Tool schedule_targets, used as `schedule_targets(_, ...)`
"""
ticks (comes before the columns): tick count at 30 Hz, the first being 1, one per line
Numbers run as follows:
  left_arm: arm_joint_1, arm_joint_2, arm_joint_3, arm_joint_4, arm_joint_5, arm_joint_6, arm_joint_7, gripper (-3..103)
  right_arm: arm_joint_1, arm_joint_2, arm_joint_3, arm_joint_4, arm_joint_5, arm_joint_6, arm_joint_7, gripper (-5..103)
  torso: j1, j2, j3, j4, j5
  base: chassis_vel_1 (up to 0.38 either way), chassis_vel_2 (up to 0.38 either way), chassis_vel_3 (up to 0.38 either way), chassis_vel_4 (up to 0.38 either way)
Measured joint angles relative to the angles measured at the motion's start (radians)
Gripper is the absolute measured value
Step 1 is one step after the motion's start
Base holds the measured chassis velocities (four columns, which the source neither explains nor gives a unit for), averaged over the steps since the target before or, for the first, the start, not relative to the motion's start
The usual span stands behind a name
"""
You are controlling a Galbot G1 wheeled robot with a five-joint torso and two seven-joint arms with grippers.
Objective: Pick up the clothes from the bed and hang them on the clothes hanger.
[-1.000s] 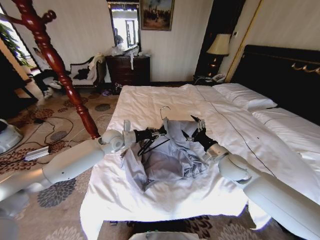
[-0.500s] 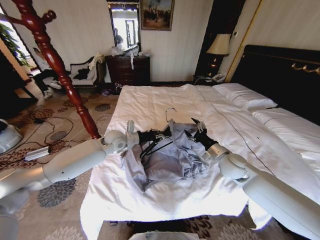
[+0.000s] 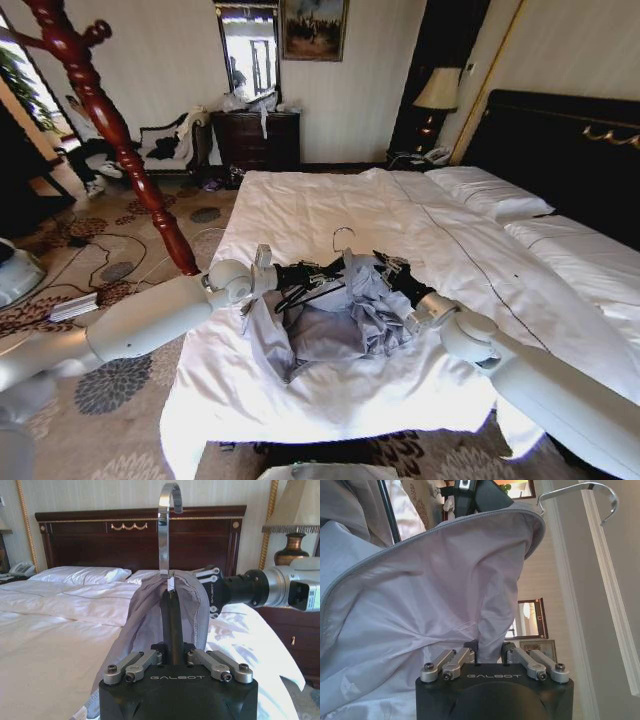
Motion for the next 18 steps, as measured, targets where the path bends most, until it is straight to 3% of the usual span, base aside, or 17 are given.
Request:
schedule_targets(8,-0.004,-0.002,0.003,-0.002,0.026,-0.006,-0.004,15,-0.004,-0.001,0.001,-0.005,-0.002,0.006,-0.001,22,0.000,0.000,0.000,-0.0002,0.0001,0.000,0.000,0.000,0.000)
schedule_targets(14,0.032,0.013,-0.039,-0.033,-0.009,0.001,-0.073,14,-0.010,0.017,0.007,-0.020,-0.001,0.009,0.015,22,0.000,0.000,0.000,-0.0002,-0.0001,0.000,0.000,0.000,0.000)
schedule_targets(18,0.055,0.048,-0.075,-0.060,-0.026,0.003,-0.093,30,-0.024,0.025,0.016,-0.033,-0.001,0.009,0.021,19,0.000,0.000,0.000,-0.0002,-0.0001,0.000,0.000,0.000,0.000)
